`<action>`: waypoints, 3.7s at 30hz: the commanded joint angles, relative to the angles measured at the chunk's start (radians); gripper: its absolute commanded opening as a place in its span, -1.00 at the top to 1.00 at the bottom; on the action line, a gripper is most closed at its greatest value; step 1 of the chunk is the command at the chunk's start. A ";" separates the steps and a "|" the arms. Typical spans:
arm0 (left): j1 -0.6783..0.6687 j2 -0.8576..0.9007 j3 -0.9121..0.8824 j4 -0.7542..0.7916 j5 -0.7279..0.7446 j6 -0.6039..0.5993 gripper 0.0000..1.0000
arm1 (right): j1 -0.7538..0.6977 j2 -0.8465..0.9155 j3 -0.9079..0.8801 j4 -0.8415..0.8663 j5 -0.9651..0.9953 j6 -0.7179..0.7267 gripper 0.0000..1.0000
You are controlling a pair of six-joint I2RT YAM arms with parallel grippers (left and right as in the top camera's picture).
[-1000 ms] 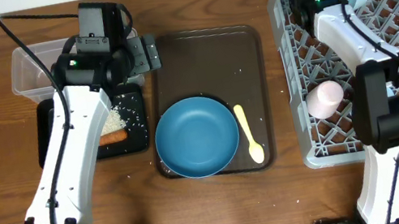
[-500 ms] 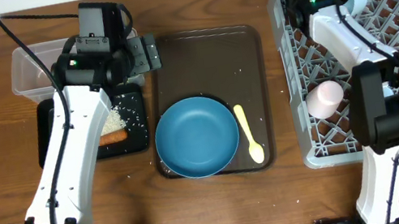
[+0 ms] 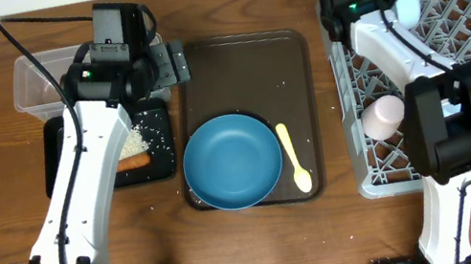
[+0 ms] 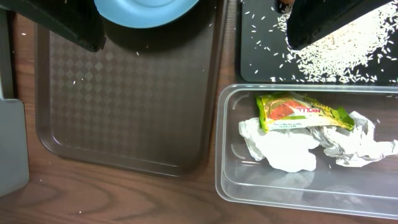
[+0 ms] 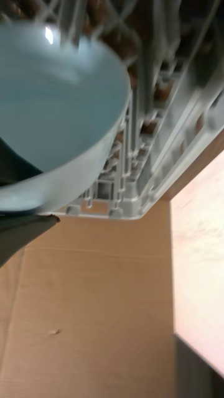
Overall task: Sort waste into correct bins and load items into the dishwasher rack
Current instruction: 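Lift the bowl with the right gripper and place it in the dish rack, then move the right gripper to the blue plate edge and grasp it, then lift the blue plate with the right gripper and set it in the dish rack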
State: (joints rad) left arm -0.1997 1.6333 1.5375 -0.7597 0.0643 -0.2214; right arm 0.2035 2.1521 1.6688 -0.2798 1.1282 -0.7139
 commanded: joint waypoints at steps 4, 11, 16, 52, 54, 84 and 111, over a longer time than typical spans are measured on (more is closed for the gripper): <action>0.002 0.013 0.002 -0.003 -0.005 -0.002 -0.92 | 0.039 0.008 -0.001 0.003 -0.081 0.010 0.49; 0.002 0.013 0.002 -0.003 -0.005 -0.002 -0.92 | 0.053 0.008 -0.001 0.037 -0.089 0.010 0.29; 0.002 0.013 0.002 -0.003 -0.005 -0.002 -0.92 | 0.053 0.008 -0.001 0.042 -0.089 0.010 0.21; 0.002 0.013 0.002 -0.003 -0.005 -0.002 -0.92 | 0.215 -0.123 -0.001 -0.385 -0.820 0.753 -0.98; 0.002 0.013 0.002 -0.003 -0.005 -0.002 -0.92 | 0.214 -0.144 0.000 -0.415 -0.966 0.772 -0.99; 0.002 0.013 0.002 -0.003 -0.005 -0.002 -0.92 | 0.324 -0.137 -0.265 -0.473 -1.454 1.010 0.89; 0.002 0.013 0.002 -0.003 -0.005 -0.002 -0.93 | 0.058 -0.582 -0.246 -0.479 -1.041 1.036 0.98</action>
State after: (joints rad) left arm -0.2001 1.6337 1.5375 -0.7597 0.0643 -0.2214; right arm 0.3164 1.6684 1.4067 -0.7601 -0.1032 0.2867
